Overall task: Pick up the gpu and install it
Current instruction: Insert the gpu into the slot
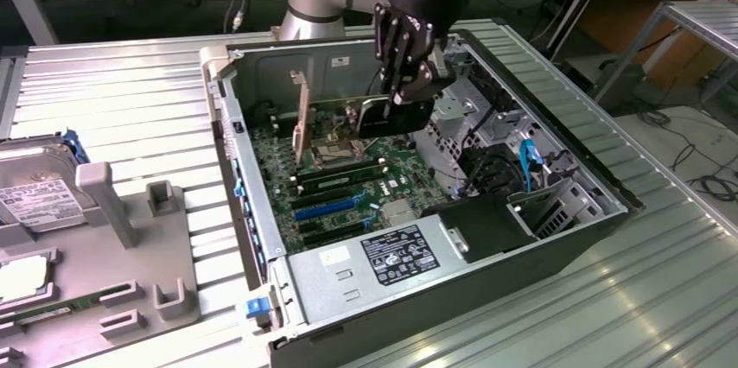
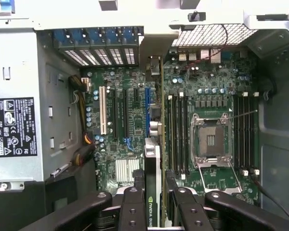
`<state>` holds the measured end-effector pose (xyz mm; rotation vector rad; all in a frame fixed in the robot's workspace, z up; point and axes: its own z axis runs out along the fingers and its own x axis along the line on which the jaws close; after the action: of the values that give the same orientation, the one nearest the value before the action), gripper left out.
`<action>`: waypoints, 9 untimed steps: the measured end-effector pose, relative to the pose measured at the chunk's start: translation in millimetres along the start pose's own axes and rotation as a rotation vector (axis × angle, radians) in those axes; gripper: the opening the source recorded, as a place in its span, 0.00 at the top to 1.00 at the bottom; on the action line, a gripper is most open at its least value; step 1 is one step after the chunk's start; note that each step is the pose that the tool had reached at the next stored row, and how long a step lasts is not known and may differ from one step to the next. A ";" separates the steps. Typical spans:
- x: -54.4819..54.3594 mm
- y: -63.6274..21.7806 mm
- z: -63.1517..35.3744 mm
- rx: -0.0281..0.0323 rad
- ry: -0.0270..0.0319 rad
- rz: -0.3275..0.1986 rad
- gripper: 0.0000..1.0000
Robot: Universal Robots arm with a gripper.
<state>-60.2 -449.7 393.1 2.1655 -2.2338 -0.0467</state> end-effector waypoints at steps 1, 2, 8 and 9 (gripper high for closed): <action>-2.3 -0.1 0.7 -0.0001 0.0002 0.000 0.73; -3.2 -0.1 1.9 0.0002 0.0001 0.000 0.73; -9.7 -0.4 10.6 0.0049 -0.0003 0.000 0.73; -9.8 -0.4 10.9 0.0052 -0.0001 0.000 0.73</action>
<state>-60.0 -439.9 382.2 2.1683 -2.2363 -0.0410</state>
